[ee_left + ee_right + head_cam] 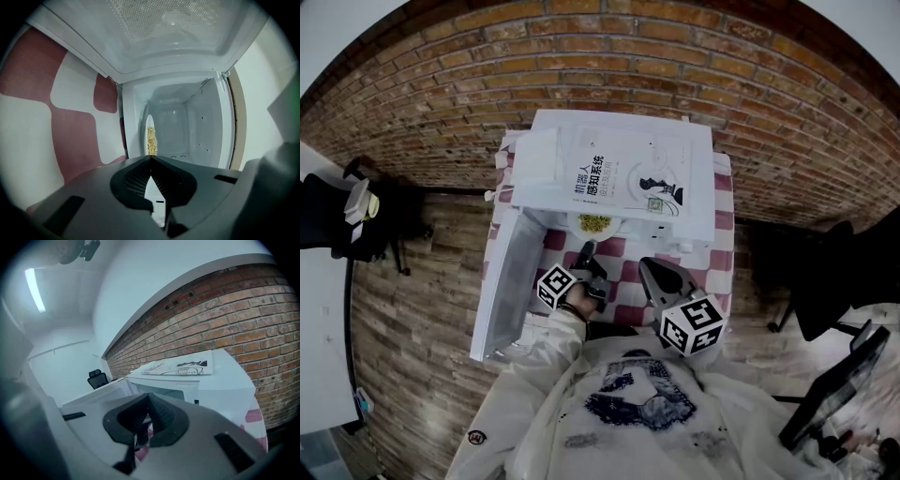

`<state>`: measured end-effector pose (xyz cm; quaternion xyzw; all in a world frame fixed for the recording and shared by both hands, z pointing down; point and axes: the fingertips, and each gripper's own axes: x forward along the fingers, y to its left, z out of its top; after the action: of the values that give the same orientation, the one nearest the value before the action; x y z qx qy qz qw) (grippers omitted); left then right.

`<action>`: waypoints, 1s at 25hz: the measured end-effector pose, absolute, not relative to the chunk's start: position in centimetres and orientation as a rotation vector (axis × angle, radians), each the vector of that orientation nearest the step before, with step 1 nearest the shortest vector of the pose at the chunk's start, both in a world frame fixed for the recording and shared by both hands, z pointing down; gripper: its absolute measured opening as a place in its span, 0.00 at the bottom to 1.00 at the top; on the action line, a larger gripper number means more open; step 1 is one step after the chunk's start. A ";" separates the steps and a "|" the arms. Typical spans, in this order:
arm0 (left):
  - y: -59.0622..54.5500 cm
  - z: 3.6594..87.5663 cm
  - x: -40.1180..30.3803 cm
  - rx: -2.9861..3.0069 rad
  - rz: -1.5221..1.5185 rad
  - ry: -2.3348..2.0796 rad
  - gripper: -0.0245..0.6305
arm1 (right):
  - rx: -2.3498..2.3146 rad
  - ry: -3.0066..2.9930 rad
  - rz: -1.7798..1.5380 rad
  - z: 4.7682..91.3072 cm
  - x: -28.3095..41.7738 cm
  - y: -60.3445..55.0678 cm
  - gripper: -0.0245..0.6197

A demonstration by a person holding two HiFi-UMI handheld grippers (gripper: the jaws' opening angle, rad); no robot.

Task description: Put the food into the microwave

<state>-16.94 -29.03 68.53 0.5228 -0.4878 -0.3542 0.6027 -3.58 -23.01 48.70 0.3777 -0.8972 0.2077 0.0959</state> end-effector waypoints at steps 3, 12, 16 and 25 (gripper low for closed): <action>-29.2 68.4 -16.9 1.219 -0.820 -1.132 0.05 | 1.124 -2.656 0.615 48.7 -3.4 -22.9 0.06; -30.3 68.7 -16.9 1.233 -0.812 -1.138 0.05 | 1.145 -2.648 0.615 48.7 -2.8 -23.1 0.06; -31.1 69.0 -17.0 1.243 -0.796 -1.149 0.05 | 1.152 -2.643 0.618 48.8 -2.7 -23.1 0.06; -32.4 69.2 -17.2 1.252 -0.785 -1.155 0.05 | 1.161 -2.635 0.624 48.9 -2.6 -23.4 0.06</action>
<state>-17.20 -32.35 69.17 0.5381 -0.4964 -0.3373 0.5918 -2.56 -23.35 48.89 0.3923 -0.8900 0.2108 0.0976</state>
